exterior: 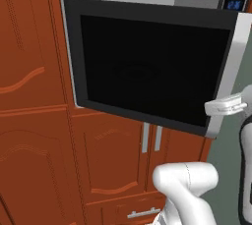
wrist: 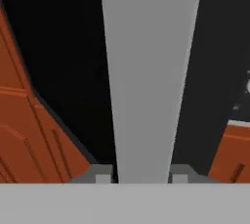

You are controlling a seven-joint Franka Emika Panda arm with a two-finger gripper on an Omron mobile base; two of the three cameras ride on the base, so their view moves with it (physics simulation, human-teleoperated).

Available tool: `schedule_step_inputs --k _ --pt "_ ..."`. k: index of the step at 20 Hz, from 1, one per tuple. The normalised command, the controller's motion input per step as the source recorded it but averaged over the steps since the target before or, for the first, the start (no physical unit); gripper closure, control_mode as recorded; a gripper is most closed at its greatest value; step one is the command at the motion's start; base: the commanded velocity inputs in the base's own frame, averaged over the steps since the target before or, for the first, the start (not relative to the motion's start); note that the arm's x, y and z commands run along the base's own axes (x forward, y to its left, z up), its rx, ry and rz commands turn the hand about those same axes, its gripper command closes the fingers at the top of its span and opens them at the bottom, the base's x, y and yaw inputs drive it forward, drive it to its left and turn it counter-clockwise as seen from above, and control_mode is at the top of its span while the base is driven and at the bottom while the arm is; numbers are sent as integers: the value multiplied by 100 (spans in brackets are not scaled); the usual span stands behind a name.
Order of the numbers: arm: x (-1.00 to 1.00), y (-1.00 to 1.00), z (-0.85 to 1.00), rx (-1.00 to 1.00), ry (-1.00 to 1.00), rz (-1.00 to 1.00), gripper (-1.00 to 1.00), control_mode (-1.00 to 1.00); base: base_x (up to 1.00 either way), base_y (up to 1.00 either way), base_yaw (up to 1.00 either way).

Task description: Pick the chicken drumstick from the counter and place it in the microwave. Then turn on the microwave.

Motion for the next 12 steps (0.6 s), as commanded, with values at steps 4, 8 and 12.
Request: schedule_step_inputs --k 4,8,12 --pt "-100 -7 74 13 0 4 -100 -100 0 0 0" --pt "-85 -36 15 21 -1 -1 -100 -100 0 0 0" --pt "-1 -32 13 39 17 -17 -100 -100 0 0 0"
